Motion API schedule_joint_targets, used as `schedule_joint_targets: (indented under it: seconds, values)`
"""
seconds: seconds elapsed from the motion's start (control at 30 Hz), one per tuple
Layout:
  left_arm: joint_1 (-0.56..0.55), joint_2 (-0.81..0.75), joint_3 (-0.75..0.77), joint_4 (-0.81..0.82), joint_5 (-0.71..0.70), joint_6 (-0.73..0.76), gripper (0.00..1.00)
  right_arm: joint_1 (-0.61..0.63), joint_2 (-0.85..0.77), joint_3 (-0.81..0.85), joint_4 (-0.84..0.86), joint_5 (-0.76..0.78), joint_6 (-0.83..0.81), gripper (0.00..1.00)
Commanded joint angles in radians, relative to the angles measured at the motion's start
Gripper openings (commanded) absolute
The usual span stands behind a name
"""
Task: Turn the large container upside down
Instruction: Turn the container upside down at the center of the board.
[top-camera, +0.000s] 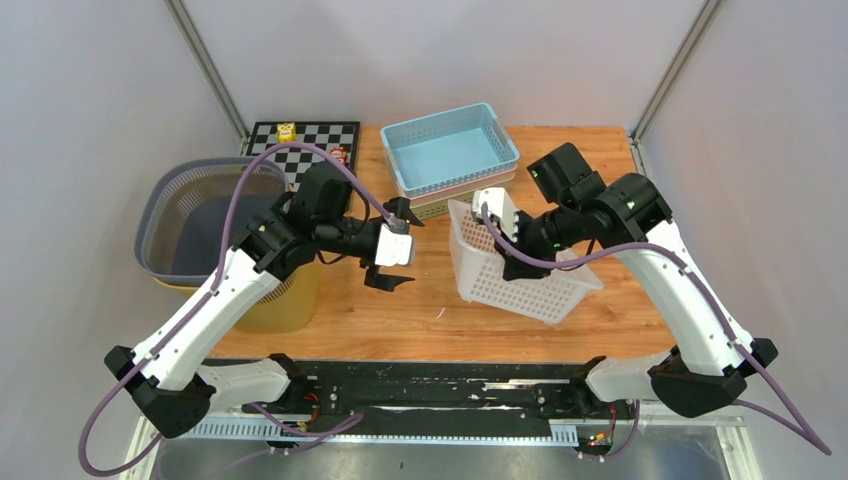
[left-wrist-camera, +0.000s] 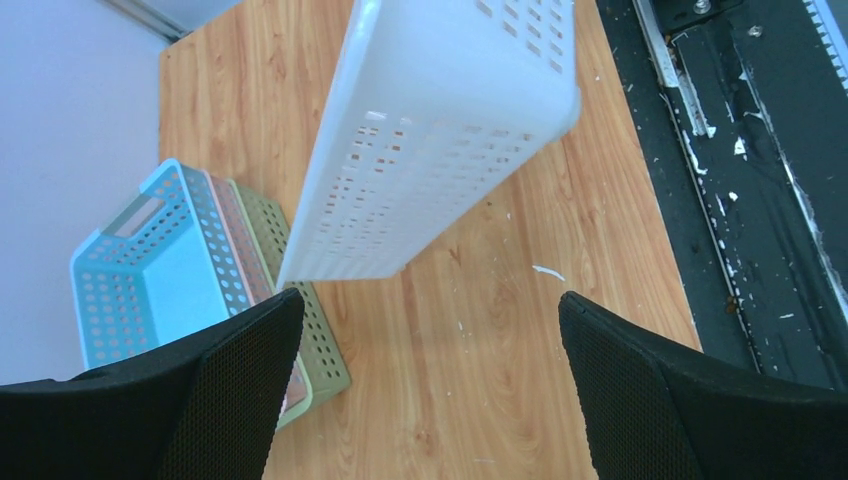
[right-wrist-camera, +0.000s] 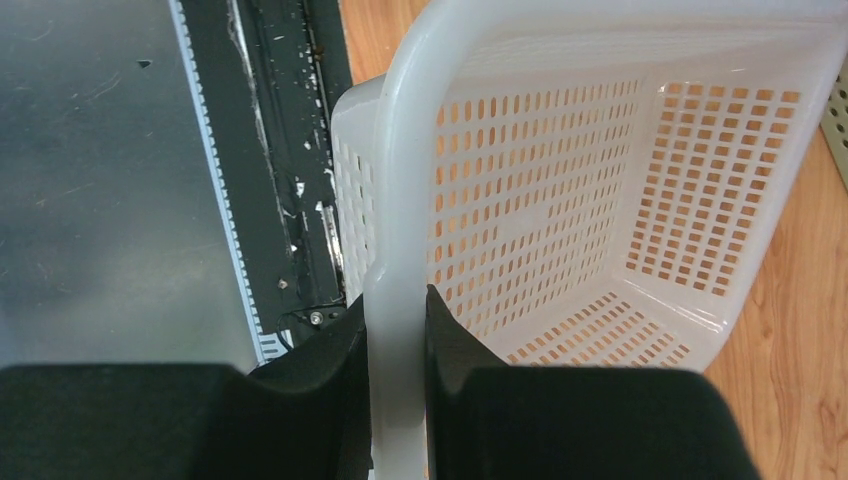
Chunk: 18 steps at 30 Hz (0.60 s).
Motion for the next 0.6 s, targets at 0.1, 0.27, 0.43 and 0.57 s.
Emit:
schedule_joint_targets:
  seconds: [0.1,0.27,0.43,0.57]
  values:
    - [0.005,0.013,0.026,0.015,0.04,-0.034,0.96,0.087,0.01,0.035,-0.002,-0.063,-0.019,0.03]
    - [0.005,0.01,0.021,0.019,0.067,-0.041,0.93,0.105,0.02,0.04,-0.004,-0.095,-0.021,0.03]
    - [0.005,0.002,0.007,0.018,0.106,-0.041,0.9,0.111,0.021,0.037,-0.004,-0.14,-0.034,0.03]
    - [0.005,-0.011,-0.019,0.029,0.136,-0.04,0.88,0.111,0.011,0.015,0.005,-0.178,-0.045,0.03]
